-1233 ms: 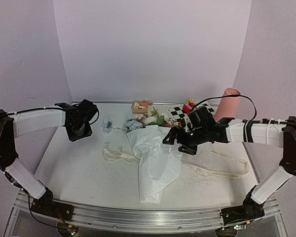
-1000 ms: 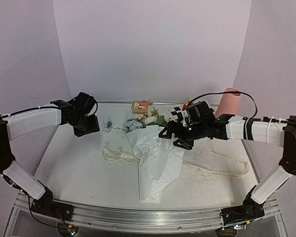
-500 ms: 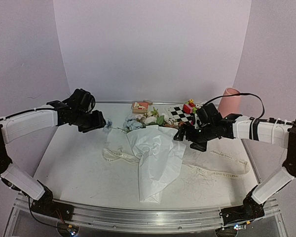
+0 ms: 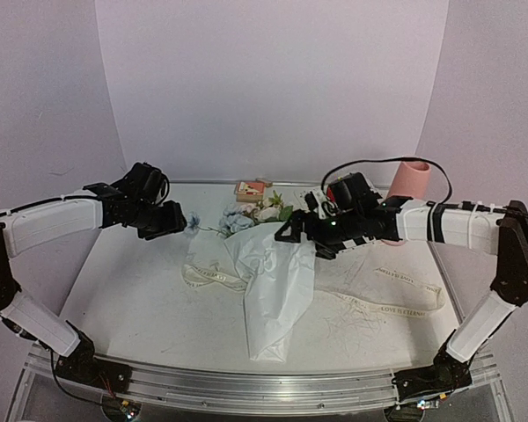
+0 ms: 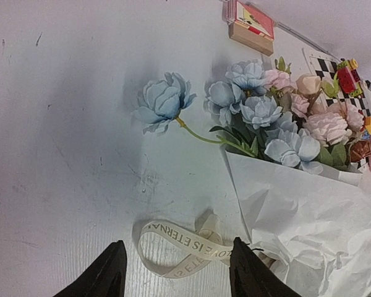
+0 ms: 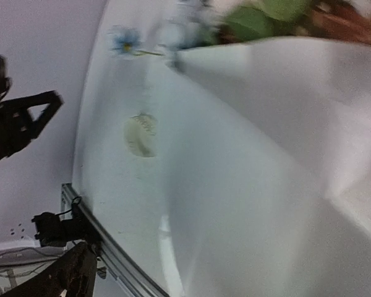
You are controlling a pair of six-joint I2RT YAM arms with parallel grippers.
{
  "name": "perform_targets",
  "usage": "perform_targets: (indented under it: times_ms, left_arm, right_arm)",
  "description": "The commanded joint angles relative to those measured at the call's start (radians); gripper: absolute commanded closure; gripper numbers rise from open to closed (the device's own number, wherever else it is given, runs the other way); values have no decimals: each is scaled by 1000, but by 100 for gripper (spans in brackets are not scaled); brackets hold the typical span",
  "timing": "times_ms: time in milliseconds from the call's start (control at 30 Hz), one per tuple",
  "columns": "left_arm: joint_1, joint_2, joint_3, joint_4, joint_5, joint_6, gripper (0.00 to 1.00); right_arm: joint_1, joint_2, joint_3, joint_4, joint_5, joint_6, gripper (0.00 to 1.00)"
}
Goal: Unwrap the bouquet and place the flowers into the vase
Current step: Unfold the wrapping paper at the center of the board.
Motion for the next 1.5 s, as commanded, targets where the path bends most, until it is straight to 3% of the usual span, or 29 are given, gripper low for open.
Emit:
perform_targets:
  times_ms: [0,233,367,733,1033,1233,1300,1467]
  left_arm:
    - [1,-73,78,-19,-34,41,41]
    - [1,-123,145,-71,-100,43,38]
    - [1,-152,122,-79,-58,11,37]
    - [1,-207,133,-82,94,-32,37]
    - [1,-111,236,-79,332,-38,37]
    - [0,2,342,-22,572,-62,38]
    - [-4,43,387,-19,627,-81,41]
    - [-40,91,483,-16,715,-120,60]
  right_arm:
    - [140,82,237,84,-105,-102,2]
    - [285,337,550,83,-256,-107,2]
    - [308,396,612,66,-261,-96,2]
    - [306,254,384,22,-43,-68,2]
    - [307,130,285,56,-49,-161,2]
    - [306,12,214,49,113,-201,2]
    - [306,-14,180,31,182,-184,2]
    - [304,-68,115,-26,363,-109,2]
